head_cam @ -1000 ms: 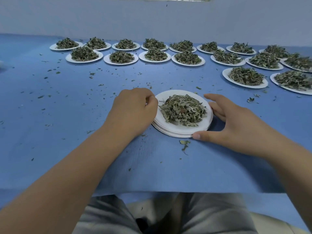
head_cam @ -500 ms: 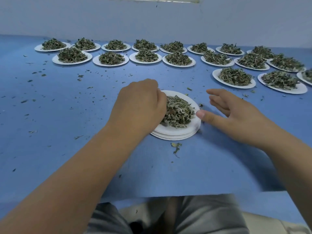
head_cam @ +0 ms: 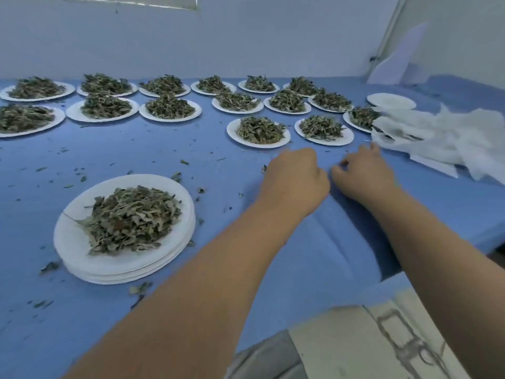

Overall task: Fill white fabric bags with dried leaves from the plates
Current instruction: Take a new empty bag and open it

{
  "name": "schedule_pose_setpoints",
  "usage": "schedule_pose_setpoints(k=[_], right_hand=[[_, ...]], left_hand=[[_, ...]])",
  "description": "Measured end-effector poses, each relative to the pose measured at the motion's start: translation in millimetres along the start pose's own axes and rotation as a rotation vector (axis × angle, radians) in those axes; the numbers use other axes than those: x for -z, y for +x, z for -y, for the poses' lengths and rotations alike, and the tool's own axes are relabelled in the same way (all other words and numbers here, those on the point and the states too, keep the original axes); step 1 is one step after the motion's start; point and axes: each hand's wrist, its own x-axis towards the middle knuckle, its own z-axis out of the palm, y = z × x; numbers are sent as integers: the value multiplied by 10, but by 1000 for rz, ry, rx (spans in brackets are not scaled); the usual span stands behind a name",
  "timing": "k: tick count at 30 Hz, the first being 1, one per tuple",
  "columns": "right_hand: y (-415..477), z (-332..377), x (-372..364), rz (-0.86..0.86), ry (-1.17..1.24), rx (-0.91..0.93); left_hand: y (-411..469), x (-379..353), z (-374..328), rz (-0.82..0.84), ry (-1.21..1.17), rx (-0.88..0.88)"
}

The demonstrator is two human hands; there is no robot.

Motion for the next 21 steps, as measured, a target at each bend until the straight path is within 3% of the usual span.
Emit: schedule_pose_setpoints(k=[4, 10, 13, 15, 17, 21], right_hand=[[339, -436, 13, 35, -99, -118], [708, -544, 39, 96, -241, -188], [742, -522, 20, -76, -304, -119], [739, -543, 34, -299, -192, -2], [699, -558, 82, -495, 117, 113], [532, -415, 190, -653, 483, 215]], left_hand=[[23, -206, 49, 35, -69, 32], [33, -247, 128, 6, -131, 65], [40, -235, 149, 5, -153, 79], [42, -233, 150, -2, -173, 81], [41, -239, 150, -10, -187, 81], [48, -235, 158, -61, -275, 105]])
